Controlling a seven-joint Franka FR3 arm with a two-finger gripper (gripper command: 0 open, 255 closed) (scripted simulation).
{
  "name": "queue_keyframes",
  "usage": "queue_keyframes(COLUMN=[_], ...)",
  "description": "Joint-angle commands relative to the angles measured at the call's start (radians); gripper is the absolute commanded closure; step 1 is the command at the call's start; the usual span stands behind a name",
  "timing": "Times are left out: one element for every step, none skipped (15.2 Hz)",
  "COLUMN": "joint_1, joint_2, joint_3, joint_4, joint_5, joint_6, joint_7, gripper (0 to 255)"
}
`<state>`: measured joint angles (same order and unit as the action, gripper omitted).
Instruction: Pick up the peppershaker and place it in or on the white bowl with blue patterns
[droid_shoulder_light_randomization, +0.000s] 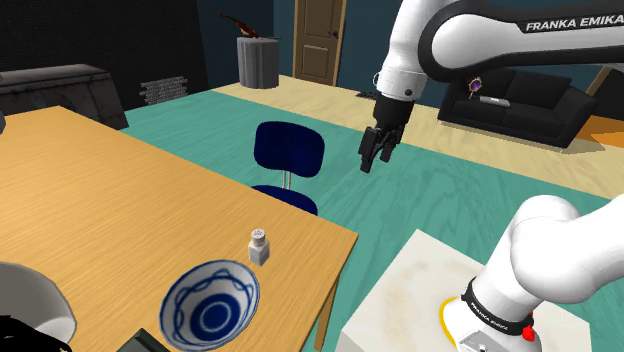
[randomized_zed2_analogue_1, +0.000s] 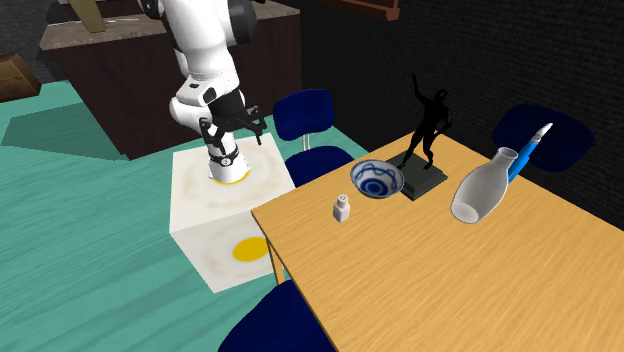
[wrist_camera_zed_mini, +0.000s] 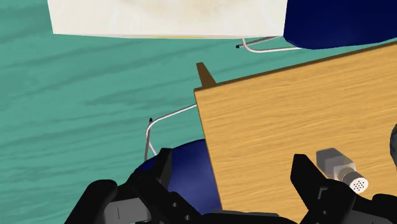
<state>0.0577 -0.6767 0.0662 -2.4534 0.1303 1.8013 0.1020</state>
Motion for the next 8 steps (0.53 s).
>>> queue_keyframes(joint_1=[0.014,0.020,0.026,0.031,0.035,0.040,0.043,0.046], joint_2=[0.057,0.083,0.111,0.139,0.169,0.199,0.230,0.262], joint_3=[0.042,0.061,0.081,0.101,0.120,0.139,0.158,0.177], joint_4=[0.011,0.019,0.028,0.038,0.049,0.062,0.076,0.092], joint_5=[0.016,0.021,0.026,0.029,0.032,0.032,0.032,0.030], joint_6=[0.049,0.069,0.089,0.108,0.127,0.146,0.163,0.180], joint_7=[0.041,0.062,0.082,0.103,0.124,0.145,0.166,0.188], gripper=[0,0,0,0,0,0,0,0])
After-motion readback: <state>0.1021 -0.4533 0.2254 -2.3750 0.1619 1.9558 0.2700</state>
